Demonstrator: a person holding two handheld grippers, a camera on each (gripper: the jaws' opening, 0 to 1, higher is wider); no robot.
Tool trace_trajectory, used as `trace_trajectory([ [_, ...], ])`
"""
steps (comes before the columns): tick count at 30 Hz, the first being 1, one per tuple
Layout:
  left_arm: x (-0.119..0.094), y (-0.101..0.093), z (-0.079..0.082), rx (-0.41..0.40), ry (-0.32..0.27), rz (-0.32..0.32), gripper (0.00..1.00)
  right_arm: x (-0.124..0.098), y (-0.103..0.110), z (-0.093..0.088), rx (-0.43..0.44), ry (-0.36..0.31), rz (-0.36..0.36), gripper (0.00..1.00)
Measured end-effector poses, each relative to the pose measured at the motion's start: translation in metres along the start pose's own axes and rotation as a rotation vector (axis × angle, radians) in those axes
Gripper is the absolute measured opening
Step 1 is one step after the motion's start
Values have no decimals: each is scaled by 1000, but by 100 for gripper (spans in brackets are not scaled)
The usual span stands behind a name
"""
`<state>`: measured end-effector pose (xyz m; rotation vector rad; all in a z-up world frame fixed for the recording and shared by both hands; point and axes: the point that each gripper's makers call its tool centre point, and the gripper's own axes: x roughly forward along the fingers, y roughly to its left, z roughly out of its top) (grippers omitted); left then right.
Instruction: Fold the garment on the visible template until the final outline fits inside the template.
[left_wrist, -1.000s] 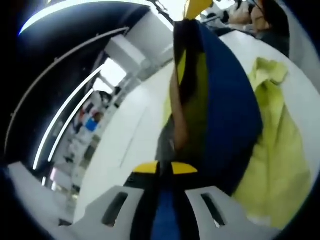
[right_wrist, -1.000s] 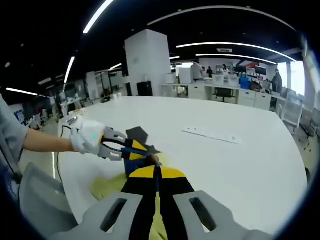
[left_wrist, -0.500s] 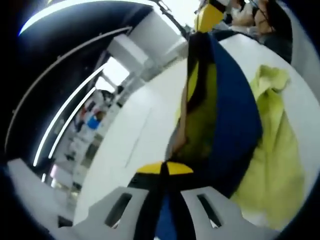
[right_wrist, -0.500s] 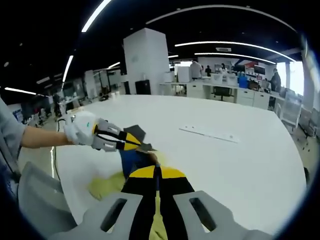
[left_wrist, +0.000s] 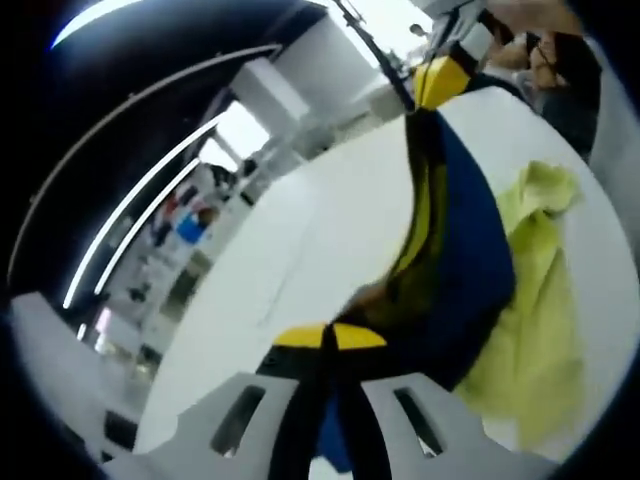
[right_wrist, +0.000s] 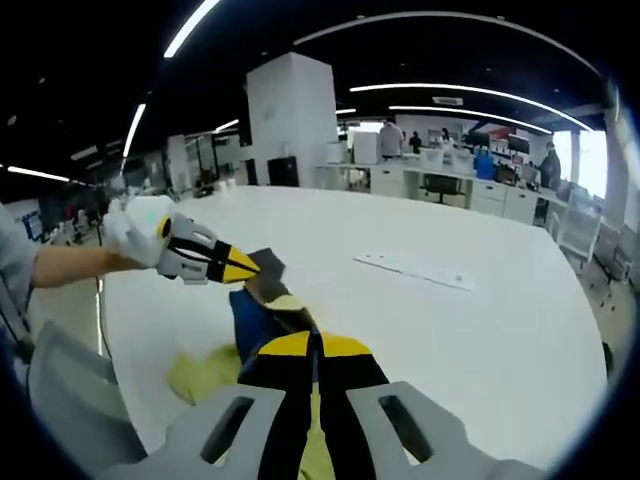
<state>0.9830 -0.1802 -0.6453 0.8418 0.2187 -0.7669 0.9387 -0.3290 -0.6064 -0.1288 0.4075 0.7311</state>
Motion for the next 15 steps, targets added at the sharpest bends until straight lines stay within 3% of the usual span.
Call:
trace_trajectory([
  [8, -27, 21, 21, -58, -29, 39, 0, -9, 0, 26, -24, -50, -11, 1],
  [15, -45, 38, 40, -60, -51, 73, 0, -13, 2, 45, -41, -88, -23, 1],
])
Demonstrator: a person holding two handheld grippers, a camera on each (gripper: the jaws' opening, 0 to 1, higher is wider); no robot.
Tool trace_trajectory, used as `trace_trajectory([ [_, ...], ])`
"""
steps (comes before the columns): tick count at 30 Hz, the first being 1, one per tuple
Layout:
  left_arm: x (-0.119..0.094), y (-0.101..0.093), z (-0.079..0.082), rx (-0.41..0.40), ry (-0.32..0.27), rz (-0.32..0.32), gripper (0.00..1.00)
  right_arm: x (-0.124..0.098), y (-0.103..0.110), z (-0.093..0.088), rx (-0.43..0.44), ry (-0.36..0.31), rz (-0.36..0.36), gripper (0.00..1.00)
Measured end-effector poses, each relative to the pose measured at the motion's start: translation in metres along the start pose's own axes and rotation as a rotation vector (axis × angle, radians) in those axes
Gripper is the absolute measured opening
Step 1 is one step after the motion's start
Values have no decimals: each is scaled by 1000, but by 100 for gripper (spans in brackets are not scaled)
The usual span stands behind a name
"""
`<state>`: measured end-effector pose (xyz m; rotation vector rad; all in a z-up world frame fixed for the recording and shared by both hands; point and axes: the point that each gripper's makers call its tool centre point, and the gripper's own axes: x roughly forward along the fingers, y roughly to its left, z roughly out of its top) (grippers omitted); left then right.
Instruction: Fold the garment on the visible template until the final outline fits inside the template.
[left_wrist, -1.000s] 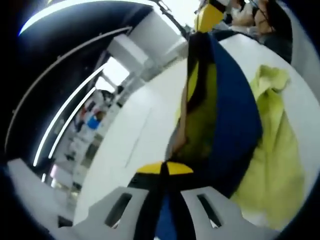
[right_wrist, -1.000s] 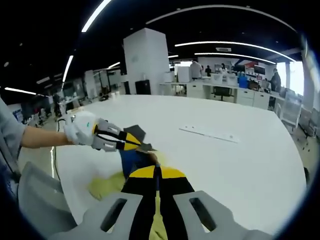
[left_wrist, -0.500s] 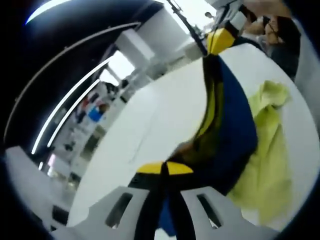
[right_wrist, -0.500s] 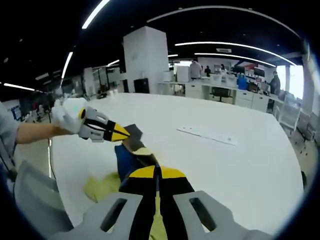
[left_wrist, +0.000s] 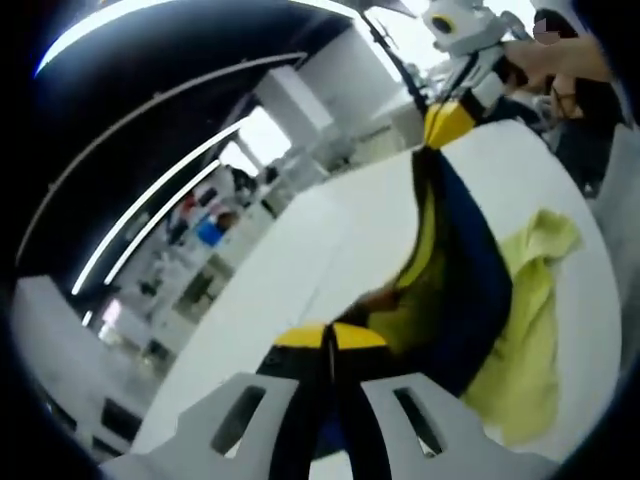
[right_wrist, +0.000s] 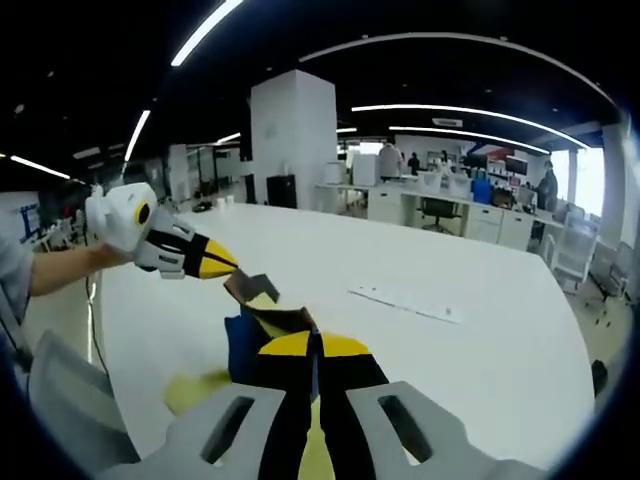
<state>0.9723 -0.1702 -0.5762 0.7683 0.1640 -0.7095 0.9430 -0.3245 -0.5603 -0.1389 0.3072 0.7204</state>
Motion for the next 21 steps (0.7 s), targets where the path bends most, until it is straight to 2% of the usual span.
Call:
trace_trajectory([
  [2, -4, 3, 4, -8, 0, 1, 0, 1, 0, 3, -5, -12, -1, 1],
  [4, -8, 4, 7, -51, -1, -13, 0, 0, 1, 9, -6, -19, -1, 1],
  [7, -16, 10, 11, -49, -3, -3, 0, 2, 1, 13, -20, -27, 3, 1],
  [16, -42, 29, 25, -85, -19, 27, 0, 0, 4, 48, -47, -91, 13, 1],
  [21, -56, 46, 33, -90, -31, 63, 0, -2, 6, 67, -66, -124, 17, 1],
])
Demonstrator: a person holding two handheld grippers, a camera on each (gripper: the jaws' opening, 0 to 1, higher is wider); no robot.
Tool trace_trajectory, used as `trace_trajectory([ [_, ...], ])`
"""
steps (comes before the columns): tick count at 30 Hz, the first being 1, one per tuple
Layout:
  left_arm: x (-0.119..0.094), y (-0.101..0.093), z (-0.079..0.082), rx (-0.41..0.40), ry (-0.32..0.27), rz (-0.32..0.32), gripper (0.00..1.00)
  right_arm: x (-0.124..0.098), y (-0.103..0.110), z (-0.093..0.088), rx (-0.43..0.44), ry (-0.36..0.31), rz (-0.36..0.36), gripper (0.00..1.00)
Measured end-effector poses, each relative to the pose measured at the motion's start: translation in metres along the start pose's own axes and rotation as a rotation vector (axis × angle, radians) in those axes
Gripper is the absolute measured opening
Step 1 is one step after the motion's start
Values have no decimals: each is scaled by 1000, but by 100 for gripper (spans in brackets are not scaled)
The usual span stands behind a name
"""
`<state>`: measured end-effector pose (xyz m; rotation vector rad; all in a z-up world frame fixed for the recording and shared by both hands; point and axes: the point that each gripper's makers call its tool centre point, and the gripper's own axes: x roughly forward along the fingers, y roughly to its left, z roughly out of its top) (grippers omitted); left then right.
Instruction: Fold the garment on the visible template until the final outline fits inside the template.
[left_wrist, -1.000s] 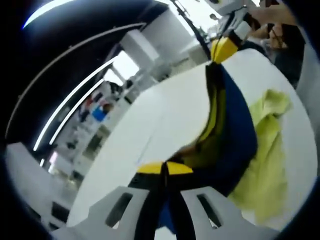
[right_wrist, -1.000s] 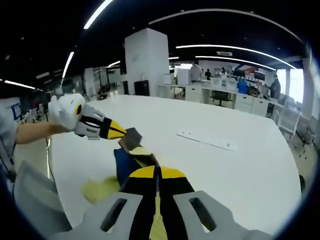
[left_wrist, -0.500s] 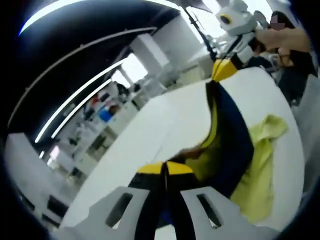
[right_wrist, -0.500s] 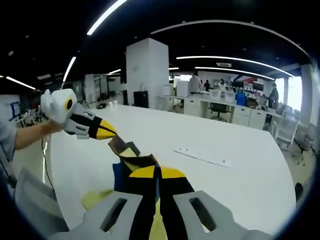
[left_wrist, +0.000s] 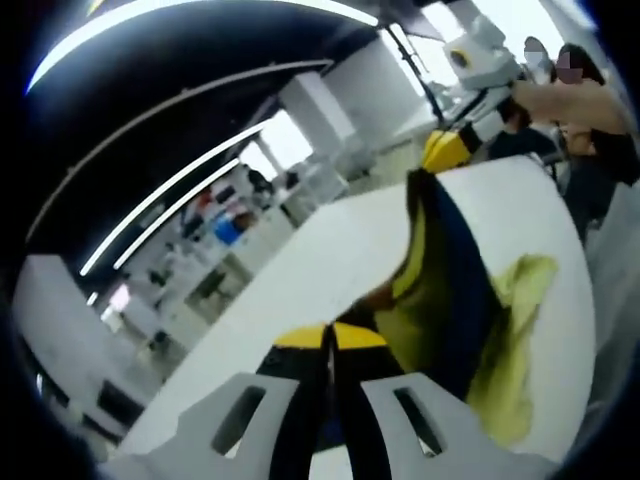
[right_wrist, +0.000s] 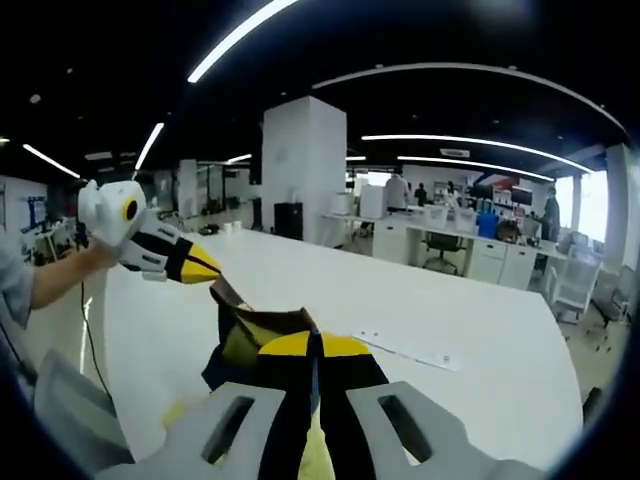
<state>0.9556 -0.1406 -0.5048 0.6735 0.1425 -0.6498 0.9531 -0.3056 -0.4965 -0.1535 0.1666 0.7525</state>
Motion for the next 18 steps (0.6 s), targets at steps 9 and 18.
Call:
trace_trajectory([
  [9, -22, 25, 27, 37, -28, 52, 0, -3, 0, 44, -55, -71, 2, 1],
  [18, -46, 53, 63, 74, -64, 107, 0, -7, 0, 84, -104, -125, -1, 1],
])
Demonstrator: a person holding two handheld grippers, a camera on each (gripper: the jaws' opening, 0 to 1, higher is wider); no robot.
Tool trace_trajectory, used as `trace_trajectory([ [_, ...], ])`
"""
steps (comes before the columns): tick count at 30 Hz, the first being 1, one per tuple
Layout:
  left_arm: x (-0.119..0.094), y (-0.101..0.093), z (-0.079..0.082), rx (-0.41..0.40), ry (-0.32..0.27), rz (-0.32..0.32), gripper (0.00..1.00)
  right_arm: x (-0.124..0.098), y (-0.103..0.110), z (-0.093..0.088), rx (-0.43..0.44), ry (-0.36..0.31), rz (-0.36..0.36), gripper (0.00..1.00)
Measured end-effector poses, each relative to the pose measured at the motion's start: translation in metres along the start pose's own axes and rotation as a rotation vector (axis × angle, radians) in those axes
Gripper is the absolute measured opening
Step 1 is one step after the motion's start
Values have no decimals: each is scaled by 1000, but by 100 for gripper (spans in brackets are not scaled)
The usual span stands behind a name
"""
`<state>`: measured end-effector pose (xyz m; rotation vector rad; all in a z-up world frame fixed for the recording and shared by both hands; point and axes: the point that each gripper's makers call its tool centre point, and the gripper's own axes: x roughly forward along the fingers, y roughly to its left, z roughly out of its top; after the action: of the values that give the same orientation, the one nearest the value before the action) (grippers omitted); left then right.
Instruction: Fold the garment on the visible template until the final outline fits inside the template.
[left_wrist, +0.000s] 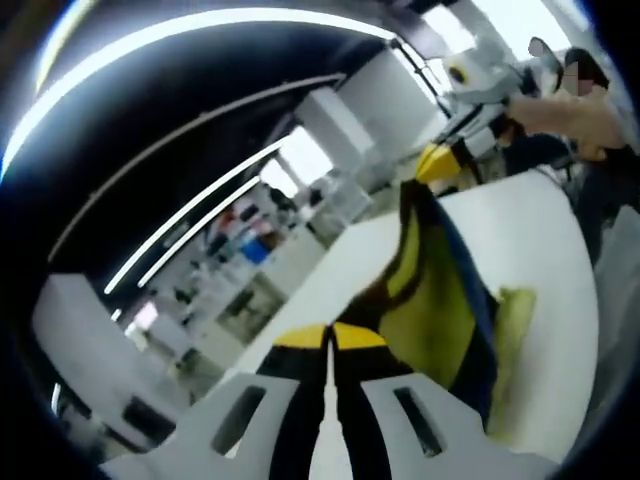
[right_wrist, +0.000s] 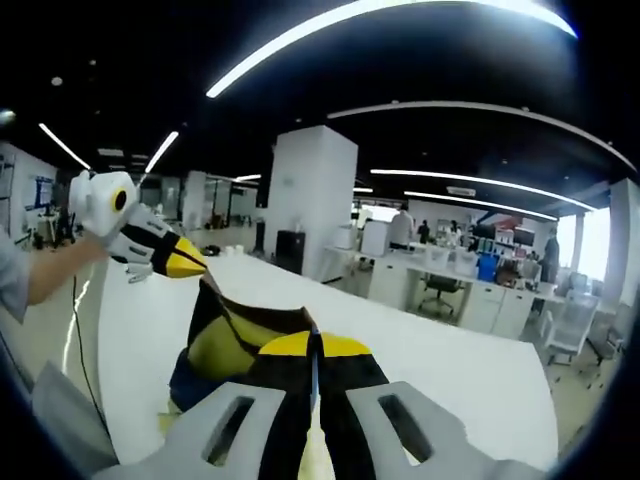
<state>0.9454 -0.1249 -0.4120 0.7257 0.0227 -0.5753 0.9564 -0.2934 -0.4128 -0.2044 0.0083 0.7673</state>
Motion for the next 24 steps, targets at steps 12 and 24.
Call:
trace_trajectory([
  [12, -36, 22, 40, 64, -28, 59, 0, -18, 9, 53, -82, -77, -3, 1],
  [24, -83, 26, 90, 130, -80, 106, 0, -52, 19, 100, -145, -151, -15, 1],
])
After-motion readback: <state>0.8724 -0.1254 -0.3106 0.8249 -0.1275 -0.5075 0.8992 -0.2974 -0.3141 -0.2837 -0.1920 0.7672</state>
